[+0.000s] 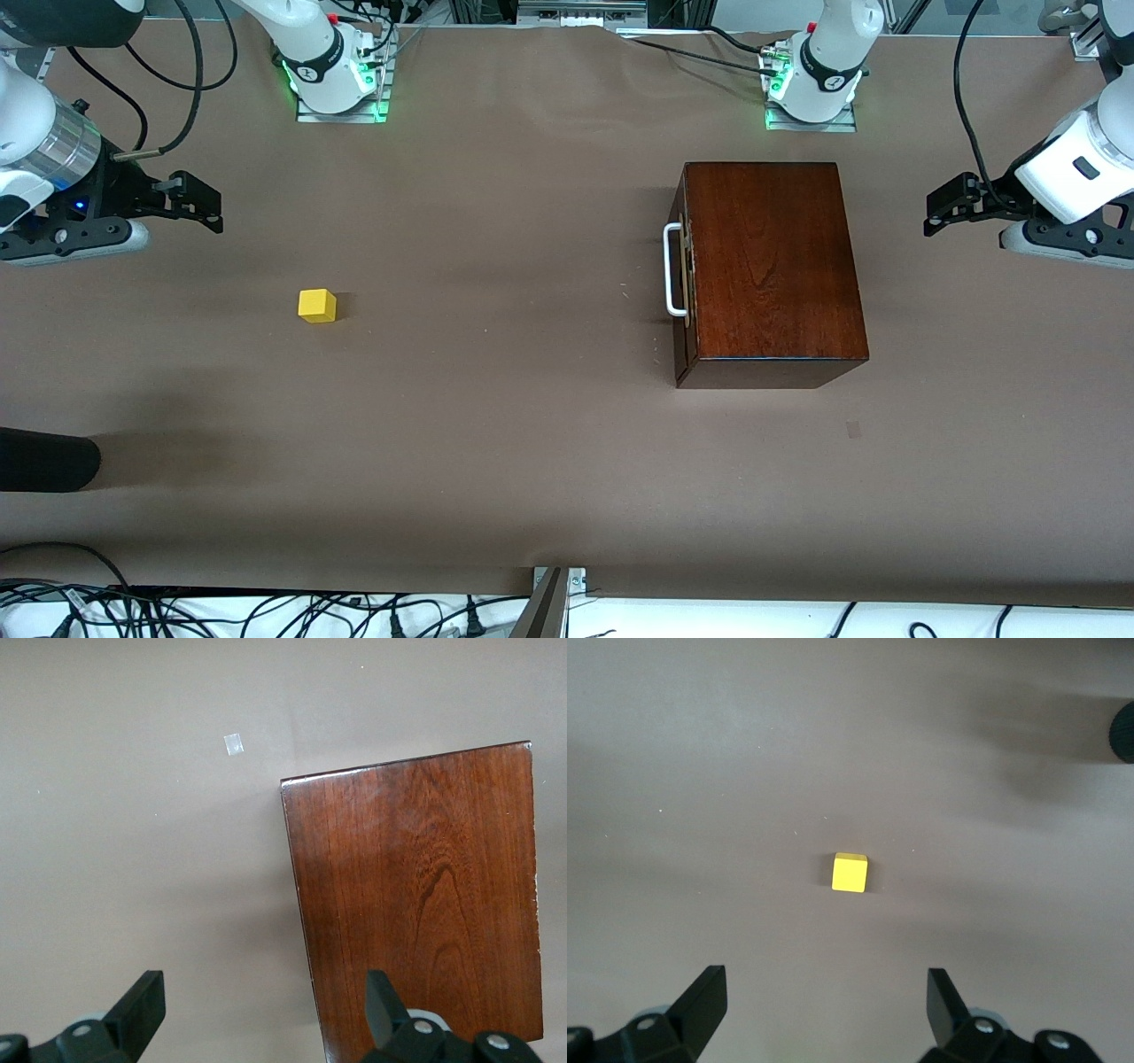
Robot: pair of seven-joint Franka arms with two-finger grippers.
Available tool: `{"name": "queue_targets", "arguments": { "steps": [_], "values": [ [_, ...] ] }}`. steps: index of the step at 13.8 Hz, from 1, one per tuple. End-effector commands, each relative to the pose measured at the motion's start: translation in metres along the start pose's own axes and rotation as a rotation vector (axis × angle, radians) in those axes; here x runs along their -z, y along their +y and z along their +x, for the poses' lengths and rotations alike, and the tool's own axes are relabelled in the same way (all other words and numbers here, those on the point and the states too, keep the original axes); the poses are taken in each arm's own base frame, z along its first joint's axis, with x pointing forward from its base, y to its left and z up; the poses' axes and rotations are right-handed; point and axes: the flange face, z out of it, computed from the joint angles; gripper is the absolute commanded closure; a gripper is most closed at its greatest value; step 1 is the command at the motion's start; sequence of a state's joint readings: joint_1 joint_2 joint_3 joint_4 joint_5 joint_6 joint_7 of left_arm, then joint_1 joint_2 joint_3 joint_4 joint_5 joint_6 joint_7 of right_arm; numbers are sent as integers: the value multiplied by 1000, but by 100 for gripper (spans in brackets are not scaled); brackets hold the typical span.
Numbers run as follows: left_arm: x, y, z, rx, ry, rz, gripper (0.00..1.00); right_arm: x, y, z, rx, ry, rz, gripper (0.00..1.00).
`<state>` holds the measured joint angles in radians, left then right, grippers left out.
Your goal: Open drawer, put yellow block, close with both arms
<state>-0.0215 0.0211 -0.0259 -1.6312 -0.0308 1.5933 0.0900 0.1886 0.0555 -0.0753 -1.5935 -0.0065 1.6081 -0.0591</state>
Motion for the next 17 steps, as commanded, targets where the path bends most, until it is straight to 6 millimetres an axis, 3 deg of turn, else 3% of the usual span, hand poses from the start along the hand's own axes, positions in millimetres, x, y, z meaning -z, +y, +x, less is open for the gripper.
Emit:
{"name": "queue_targets", "arguments": {
  "steps": [1, 7, 10, 14, 17],
  "values": [
    [4, 1, 5, -6, 5, 22, 0, 7, 0, 2, -10, 10, -15, 0],
    [1, 9, 9, -16, 0, 5, 0, 7, 0, 2, -10, 10, -15, 0],
    [-15, 50, 23, -68, -26, -42, 0, 7, 0, 2, -10, 10, -15, 0],
    [-41, 140, 58, 48, -57, -78, 0, 6, 0, 3, -10, 10, -15, 0],
    [-74, 205, 62, 39, -109, -63, 0, 6, -1, 3, -10, 10, -13, 0]
  ]
}}
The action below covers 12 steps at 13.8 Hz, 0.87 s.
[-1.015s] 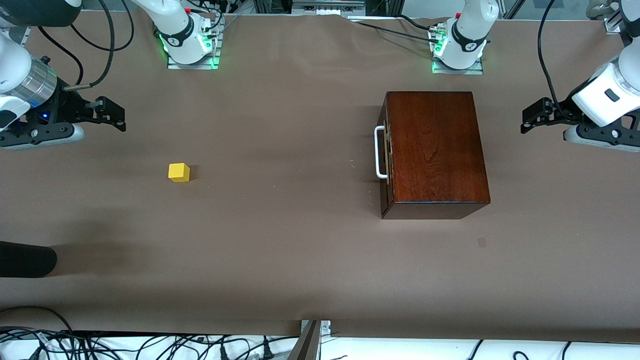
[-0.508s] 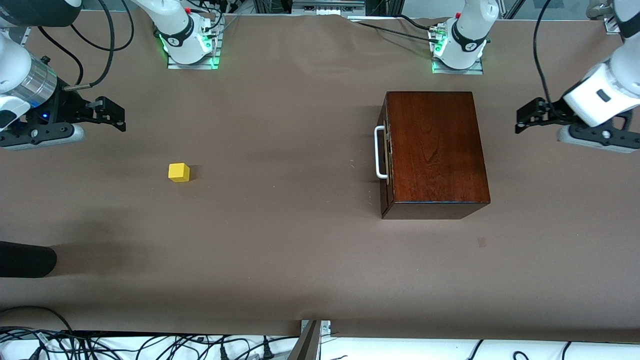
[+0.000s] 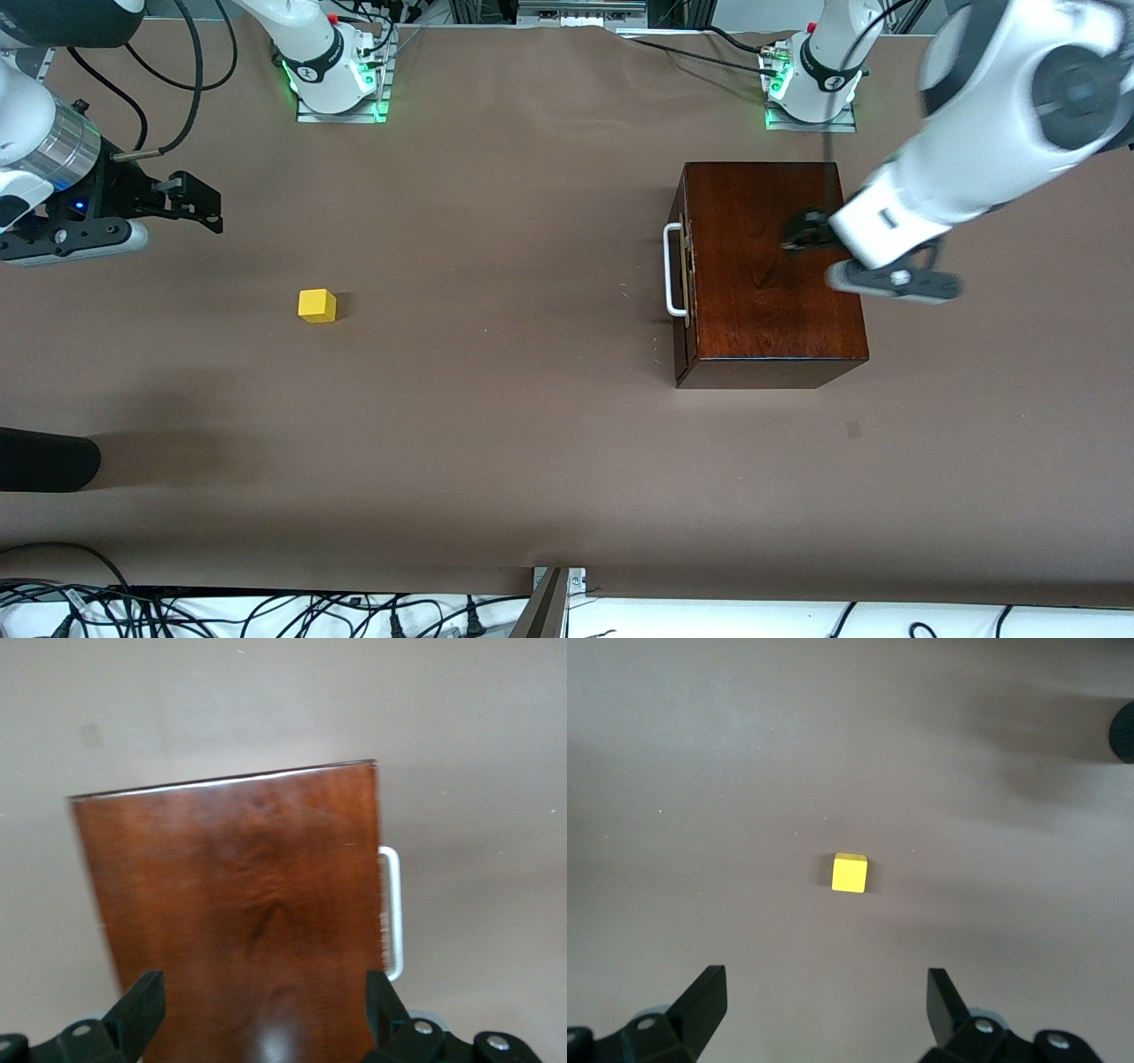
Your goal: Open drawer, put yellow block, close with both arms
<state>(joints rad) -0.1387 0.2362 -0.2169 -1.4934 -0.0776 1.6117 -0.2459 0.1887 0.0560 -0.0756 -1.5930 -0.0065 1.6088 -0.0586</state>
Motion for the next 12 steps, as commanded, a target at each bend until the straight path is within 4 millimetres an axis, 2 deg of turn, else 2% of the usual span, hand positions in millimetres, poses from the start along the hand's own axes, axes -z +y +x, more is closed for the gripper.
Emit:
{"name": "queue_targets", "arguments": {
  "steps": [1, 4, 6, 7, 10, 12],
  "values": [
    [-31, 55, 8, -27, -51, 10, 0, 6, -1, 3, -9, 9, -13, 0],
    [-95, 135, -7, -85, -108, 129, 0, 6, -1, 3, -9, 12, -14, 0],
    [-124, 174, -12, 9, -58, 183, 0, 6, -1, 3, -9, 12, -14, 0],
    [-138, 186, -13, 41, -40, 200, 0, 6, -1, 3, -9, 14, -14, 0],
    [-178, 193, -15, 51, -40, 302, 0, 7, 0, 4, -10, 18, -14, 0],
    [-194, 189, -15, 61, -54, 331, 0, 7, 1, 3, -12, 18, -14, 0]
  ]
}}
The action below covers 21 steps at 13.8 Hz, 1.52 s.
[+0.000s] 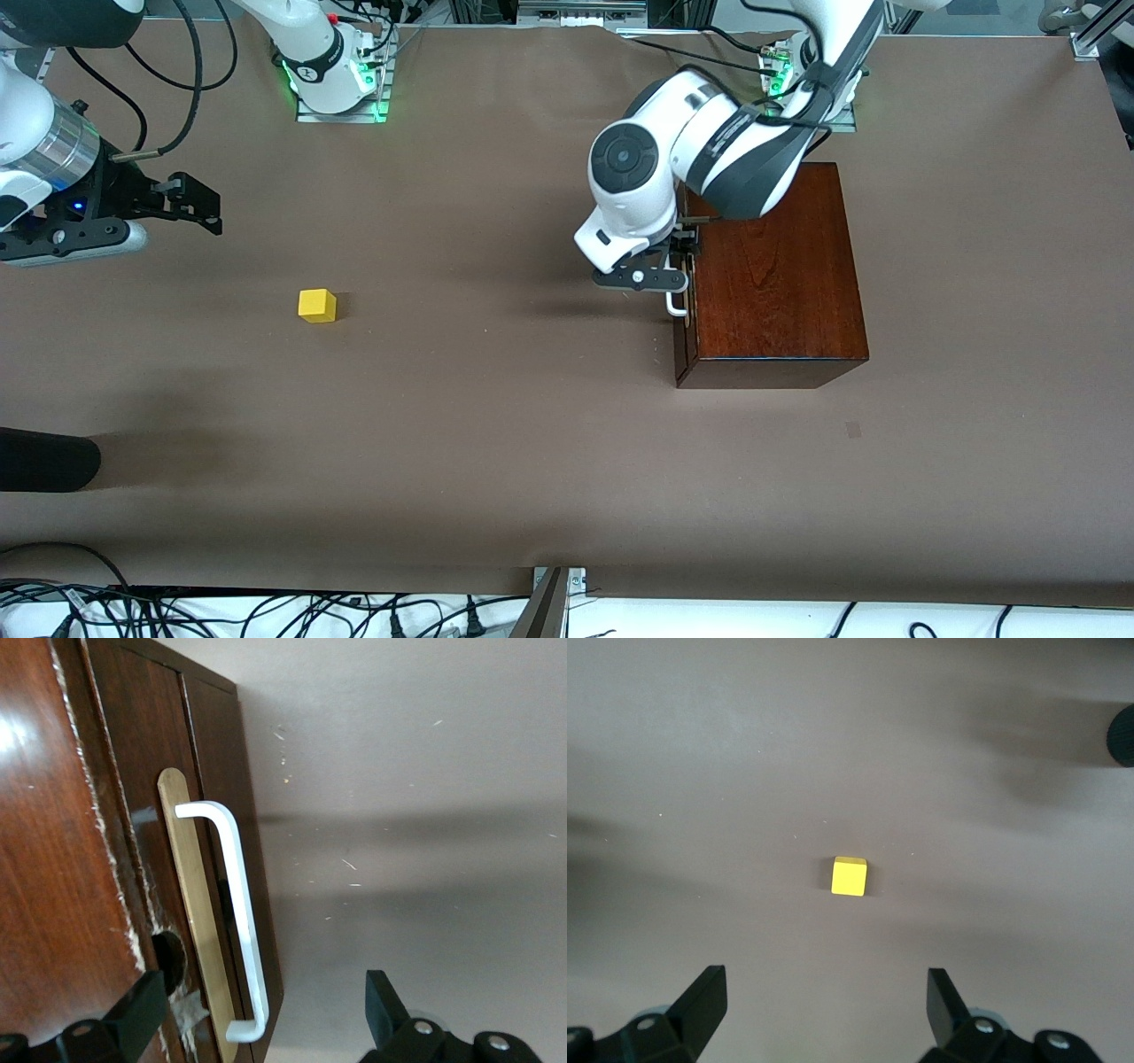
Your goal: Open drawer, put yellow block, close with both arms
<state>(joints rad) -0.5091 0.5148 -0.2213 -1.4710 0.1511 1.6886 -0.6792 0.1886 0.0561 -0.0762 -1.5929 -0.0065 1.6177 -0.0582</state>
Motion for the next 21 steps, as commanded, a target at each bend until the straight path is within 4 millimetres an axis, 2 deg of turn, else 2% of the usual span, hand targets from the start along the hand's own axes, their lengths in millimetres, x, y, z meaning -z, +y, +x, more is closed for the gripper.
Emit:
{"name": "queue_targets", "arguments": {
  "steps": [1, 10, 12, 16, 18, 21],
  "values": [
    [-14, -1, 5, 19, -1, 41, 0, 6, 1, 3, -11, 9, -13, 0],
    [-51, 9, 16, 32, 6, 55, 0, 8, 1, 5, -7, 32, -18, 0],
    [-57, 20, 12, 32, 10, 58, 0, 5, 4, 7, -10, 33, -18, 0],
    [-80, 28, 16, 32, 35, 118, 0, 2, 2, 11, -12, 35, -16, 0],
    [-81, 33, 16, 46, 47, 108, 0, 9, 0, 12, -11, 54, -14, 0],
    [-80, 39, 13, 42, 55, 104, 0, 5, 8, 22, -17, 91, -4, 0]
  ]
}}
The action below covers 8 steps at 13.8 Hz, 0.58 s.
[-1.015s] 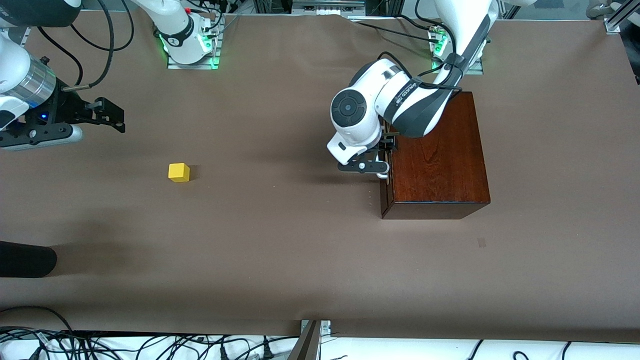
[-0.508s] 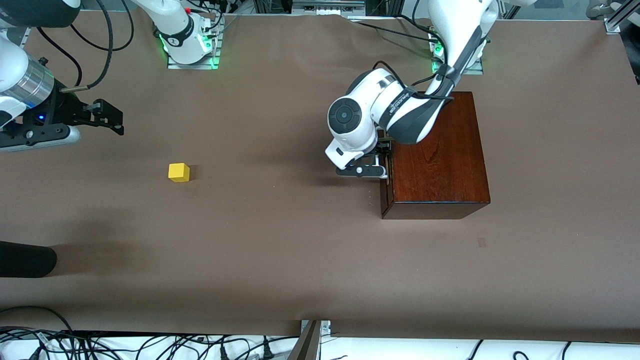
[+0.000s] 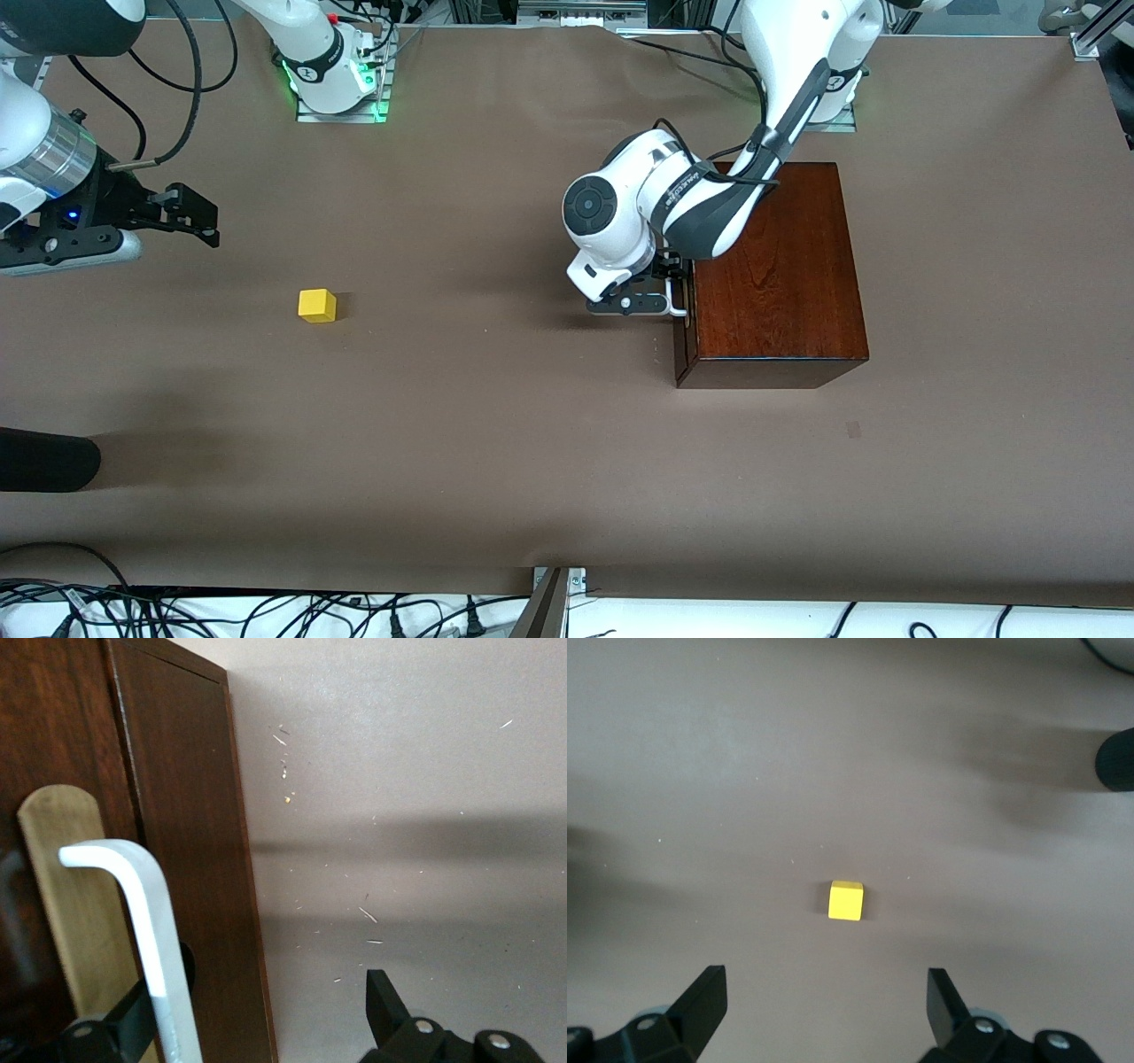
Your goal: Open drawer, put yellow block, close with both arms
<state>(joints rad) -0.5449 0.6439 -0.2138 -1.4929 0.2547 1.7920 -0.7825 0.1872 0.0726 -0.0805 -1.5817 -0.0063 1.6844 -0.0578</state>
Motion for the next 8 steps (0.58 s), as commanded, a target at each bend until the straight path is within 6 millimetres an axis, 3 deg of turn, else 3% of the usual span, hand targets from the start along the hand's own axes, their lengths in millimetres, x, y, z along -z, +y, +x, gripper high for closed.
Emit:
{"name": "queue_targets", "arguments": {
  "steps": [1, 5, 8],
  "values": [
    [2, 6, -3, 12, 33, 11, 0, -2, 6, 12, -22, 29, 8, 0],
    [9, 15, 1, 33, 68, -50, 0, -1, 6, 13, -10, 33, 3, 0],
    [1, 39, -8, 15, 74, -72, 0, -6, 5, 13, 6, 14, -5, 0]
  ]
}}
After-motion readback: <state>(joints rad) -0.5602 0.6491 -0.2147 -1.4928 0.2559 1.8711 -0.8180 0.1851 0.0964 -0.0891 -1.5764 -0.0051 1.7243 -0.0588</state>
